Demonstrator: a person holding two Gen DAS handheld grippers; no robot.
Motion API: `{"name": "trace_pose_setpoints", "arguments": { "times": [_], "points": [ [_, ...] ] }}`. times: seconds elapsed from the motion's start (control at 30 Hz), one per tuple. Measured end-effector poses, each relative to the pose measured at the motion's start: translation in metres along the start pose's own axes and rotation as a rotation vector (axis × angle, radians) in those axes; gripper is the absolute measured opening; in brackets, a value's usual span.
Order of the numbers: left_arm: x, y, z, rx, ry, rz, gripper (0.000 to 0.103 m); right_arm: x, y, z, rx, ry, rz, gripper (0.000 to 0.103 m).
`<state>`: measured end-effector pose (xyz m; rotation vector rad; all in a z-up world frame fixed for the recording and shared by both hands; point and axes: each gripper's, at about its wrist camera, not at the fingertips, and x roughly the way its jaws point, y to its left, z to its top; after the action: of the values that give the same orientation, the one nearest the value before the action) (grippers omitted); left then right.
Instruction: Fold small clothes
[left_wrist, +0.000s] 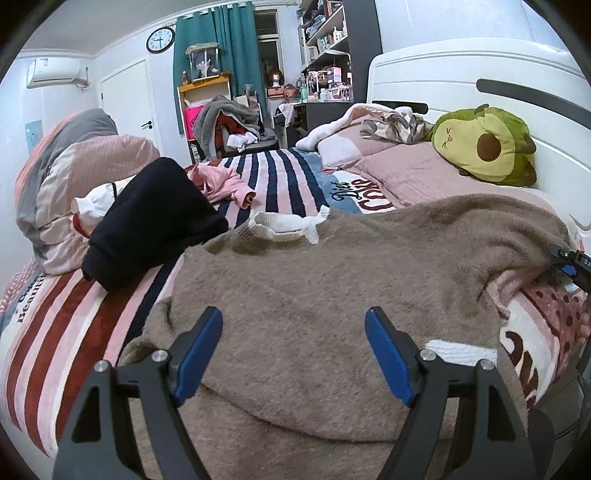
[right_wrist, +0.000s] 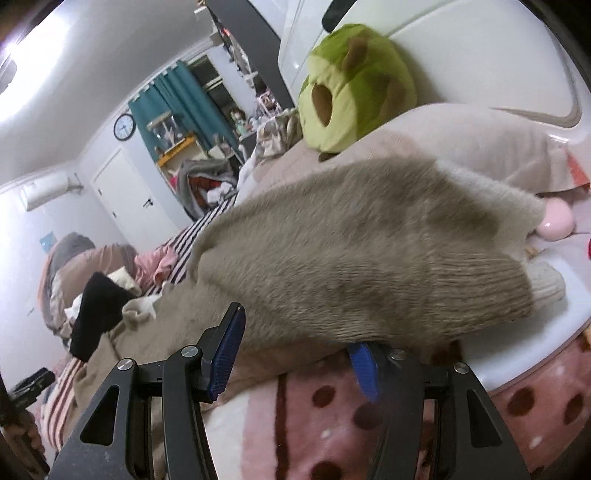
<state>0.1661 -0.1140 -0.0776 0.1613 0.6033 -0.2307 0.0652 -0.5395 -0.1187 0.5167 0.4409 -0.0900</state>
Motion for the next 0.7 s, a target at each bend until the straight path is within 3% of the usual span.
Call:
{"name": "trace_pose_setpoints", "arguments": {
  "times": [0.2, 0.33, 0.37, 0.5, 0.7],
  "points": [
    [-0.001, -0.002, 0.0, 0.009, -0.005, 0.004, 0.076, 0.006, 0.002, -0.002, -0.016, -0.012, -0.015, 0.046],
    [-0.004, 0.006, -0.002, -0.008, -0.01, 0.009, 0.076, 0.008, 0.002, 0.003, -0.009, -0.046, -0.044, 0.012],
    [-0.004, 0.009, -0.003, -0.012, -0.011, 0.014, 0.076, 0.007, 0.004, 0.005, -0.01, -0.056, -0.039, 0.009],
    [-0.007, 0.02, -0.006, -0.033, -0.015, 0.012, 0.076, -0.004, 0.03, 0.01, -0.087, -0.133, -0.027, 0.006],
    [-0.019, 0.045, -0.015, -0.051, -0.033, 0.011, 0.076, -0.015, 0.08, 0.008, -0.195, -0.158, 0.06, 0.005]
  ]
}}
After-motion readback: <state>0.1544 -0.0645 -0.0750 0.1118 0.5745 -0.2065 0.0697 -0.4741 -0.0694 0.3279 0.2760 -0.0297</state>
